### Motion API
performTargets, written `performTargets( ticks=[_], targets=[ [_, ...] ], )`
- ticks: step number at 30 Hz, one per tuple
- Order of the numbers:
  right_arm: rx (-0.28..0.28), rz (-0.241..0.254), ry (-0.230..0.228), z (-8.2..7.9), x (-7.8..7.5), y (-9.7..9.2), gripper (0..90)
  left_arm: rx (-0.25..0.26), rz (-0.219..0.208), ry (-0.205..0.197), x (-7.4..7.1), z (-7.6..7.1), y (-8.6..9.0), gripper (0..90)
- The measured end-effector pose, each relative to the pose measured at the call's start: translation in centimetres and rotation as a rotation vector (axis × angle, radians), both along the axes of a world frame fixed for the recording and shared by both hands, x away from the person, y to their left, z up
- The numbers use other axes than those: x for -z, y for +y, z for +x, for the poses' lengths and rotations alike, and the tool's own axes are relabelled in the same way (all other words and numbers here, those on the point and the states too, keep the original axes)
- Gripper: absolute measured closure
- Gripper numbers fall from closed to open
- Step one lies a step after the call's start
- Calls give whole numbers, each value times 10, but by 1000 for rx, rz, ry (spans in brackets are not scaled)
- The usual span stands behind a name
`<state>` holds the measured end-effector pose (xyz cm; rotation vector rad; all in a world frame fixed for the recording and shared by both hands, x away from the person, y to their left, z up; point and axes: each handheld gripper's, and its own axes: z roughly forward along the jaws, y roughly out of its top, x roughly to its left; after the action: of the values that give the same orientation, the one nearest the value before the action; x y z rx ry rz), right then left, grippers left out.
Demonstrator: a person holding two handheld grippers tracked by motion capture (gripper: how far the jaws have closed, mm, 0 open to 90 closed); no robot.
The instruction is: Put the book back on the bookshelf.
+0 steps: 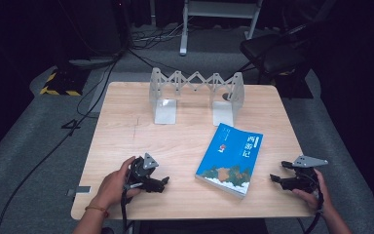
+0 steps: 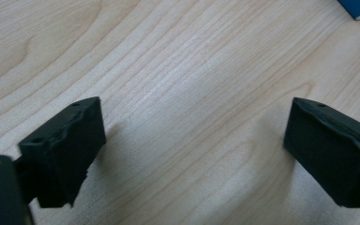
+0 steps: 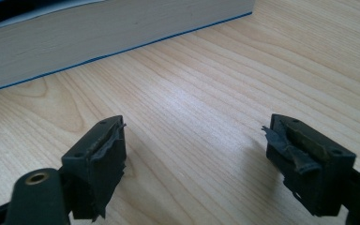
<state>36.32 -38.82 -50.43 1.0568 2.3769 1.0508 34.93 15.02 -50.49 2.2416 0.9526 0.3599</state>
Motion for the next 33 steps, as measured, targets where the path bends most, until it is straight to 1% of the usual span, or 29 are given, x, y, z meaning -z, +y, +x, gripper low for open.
performTargets(
  ticks=[1,2,3,4,7,9,13,16,18,19,20,21,22,23,25,26,28,29,30,32,33],
  targets=[
    [-2,-1,-2,0,0,0,204,31,-4,1,0,3,-4,54],
    [-2,-1,-2,0,0,0,204,45,2,7,0,6,-8,46],
    [-2,0,-2,0,0,0,204,54,4,17,1,9,-11,11],
    [-2,0,-2,0,0,0,204,75,5,15,1,11,-13,4],
    [-3,-1,-3,0,0,0,204,106,4,15,1,16,-17,6],
    [-3,-1,-2,0,0,0,202,116,3,17,1,17,-17,5],
    [-1,-3,5,1,0,1,181,109,7,14,0,16,-17,7],
    [-5,-8,8,3,0,3,176,74,5,17,0,9,-16,7],
    [-4,-15,17,3,-1,4,180,73,6,16,0,8,-16,7],
    [-13,-23,25,4,-3,5,196,62,4,13,1,7,-17,7],
    [-33,-42,32,6,-5,6,216,57,6,11,1,7,-17,6],
    [-41,-52,26,7,-6,8,247,54,3,12,1,7,-17,6],
    [-59,-63,9,8,-8,10,254,53,2,14,1,6,-17,7],
    [-80,-60,-5,9,-9,12,250,55,2,18,1,6,-18,6],
    [-117,-54,-15,12,-15,17,259,80,5,19,0,5,-18,3],
    [-131,-58,-16,15,-18,20,268,83,3,20,1,4,-18,3],
    [-145,-86,-30,21,-21,24,283,86,6,18,1,4,-18,5],
    [-154,-91,-34,26,-24,25,292,86,5,17,1,4,-18,6],
    [-155,-92,-35,30,-26,25,293,87,5,17,1,4,-18,6],
    [-163,-73,-29,36,-30,26,302,94,1,19,1,4,-18,2],
    [-168,-80,-24,38,-32,28,308,98,2,20,1,5,-18,2]
  ],
)
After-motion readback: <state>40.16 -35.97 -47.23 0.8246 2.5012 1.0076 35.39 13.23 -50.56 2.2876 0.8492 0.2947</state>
